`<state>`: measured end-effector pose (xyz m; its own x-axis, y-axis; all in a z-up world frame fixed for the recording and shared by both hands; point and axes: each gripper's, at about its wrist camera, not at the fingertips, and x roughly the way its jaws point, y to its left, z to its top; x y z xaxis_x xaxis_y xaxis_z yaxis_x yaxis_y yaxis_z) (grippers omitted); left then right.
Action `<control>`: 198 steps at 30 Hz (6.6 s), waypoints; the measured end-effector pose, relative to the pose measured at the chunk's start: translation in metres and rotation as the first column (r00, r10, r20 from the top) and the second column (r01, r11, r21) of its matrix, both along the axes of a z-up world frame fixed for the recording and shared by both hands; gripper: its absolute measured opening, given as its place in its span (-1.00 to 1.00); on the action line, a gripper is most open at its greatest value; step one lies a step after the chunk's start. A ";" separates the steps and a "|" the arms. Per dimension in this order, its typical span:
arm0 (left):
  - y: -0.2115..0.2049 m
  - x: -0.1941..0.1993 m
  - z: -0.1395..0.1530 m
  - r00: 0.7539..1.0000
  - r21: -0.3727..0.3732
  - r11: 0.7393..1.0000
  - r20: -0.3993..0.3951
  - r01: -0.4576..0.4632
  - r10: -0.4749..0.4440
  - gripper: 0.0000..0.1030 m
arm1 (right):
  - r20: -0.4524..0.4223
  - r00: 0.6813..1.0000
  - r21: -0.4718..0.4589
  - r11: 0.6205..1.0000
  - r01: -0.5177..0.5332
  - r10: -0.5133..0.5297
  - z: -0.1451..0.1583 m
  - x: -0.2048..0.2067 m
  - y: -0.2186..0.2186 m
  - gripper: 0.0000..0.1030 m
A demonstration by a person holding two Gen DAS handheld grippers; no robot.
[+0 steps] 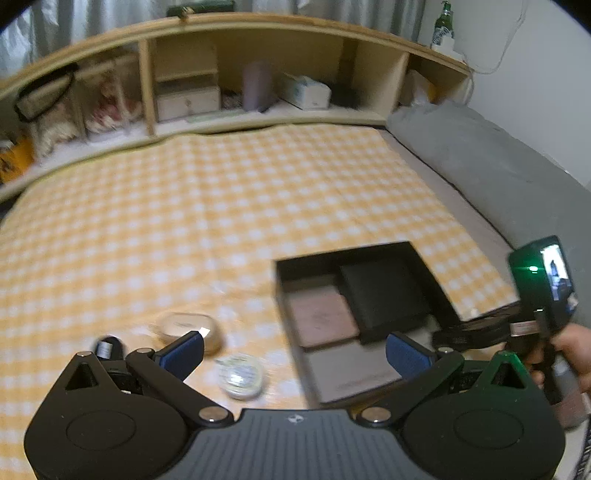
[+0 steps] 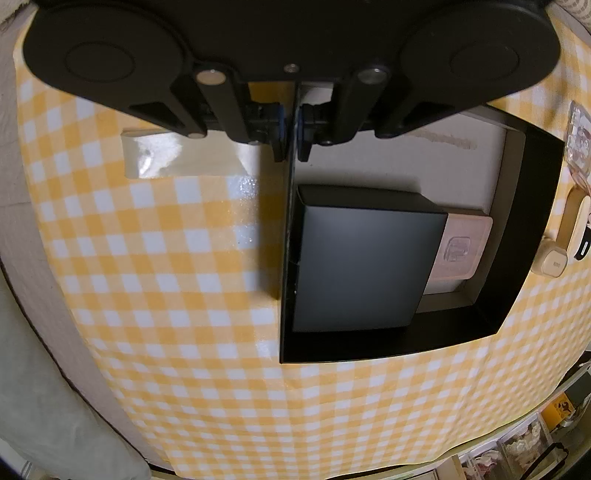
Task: Organize rigid objects
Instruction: 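Open the left tool to release the wooden block and lift away, then lower the left tool onto the wooden brush and grasp it, then carry the wooden brush with the left tool into the open box, then open the left tool to release the brush and lift away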
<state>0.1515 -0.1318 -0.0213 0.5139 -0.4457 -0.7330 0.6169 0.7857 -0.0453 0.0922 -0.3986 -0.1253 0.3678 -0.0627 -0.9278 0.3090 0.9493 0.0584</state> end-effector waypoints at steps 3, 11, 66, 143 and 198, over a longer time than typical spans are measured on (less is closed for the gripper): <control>0.015 0.010 0.001 0.999 0.017 0.999 0.037 -0.037 0.037 1.00 | -0.001 1.000 -0.003 1.000 -0.003 0.003 0.001 0.000 0.000 -0.87; 0.061 0.050 -0.009 0.983 0.010 0.983 0.025 -0.183 0.183 1.00 | -0.001 1.000 -0.008 1.000 -0.006 0.006 0.002 0.000 0.002 -0.88; 0.091 0.108 -0.037 0.914 -0.158 0.918 -0.253 -0.362 0.317 -0.19 | -0.046 0.999 -0.022 1.000 -0.021 0.020 -0.005 0.008 0.001 -0.88; -0.113 0.052 -0.093 0.978 0.098 0.977 -0.105 0.189 -0.179 -0.15 | -0.052 0.998 -0.034 0.999 -0.025 0.023 -0.006 0.010 0.005 -0.88; -0.080 0.004 -0.041 0.965 0.128 0.968 -0.179 0.216 -0.192 0.79 | -0.052 0.998 -0.035 0.999 -0.024 0.022 -0.006 0.009 0.006 -0.88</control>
<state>0.1555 -0.2119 -0.0625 0.2907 -0.4108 -0.8641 0.7583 0.6497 -0.0537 0.1012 -0.3924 -0.1311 0.3215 -0.0883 -0.9428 0.2887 0.9574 0.0088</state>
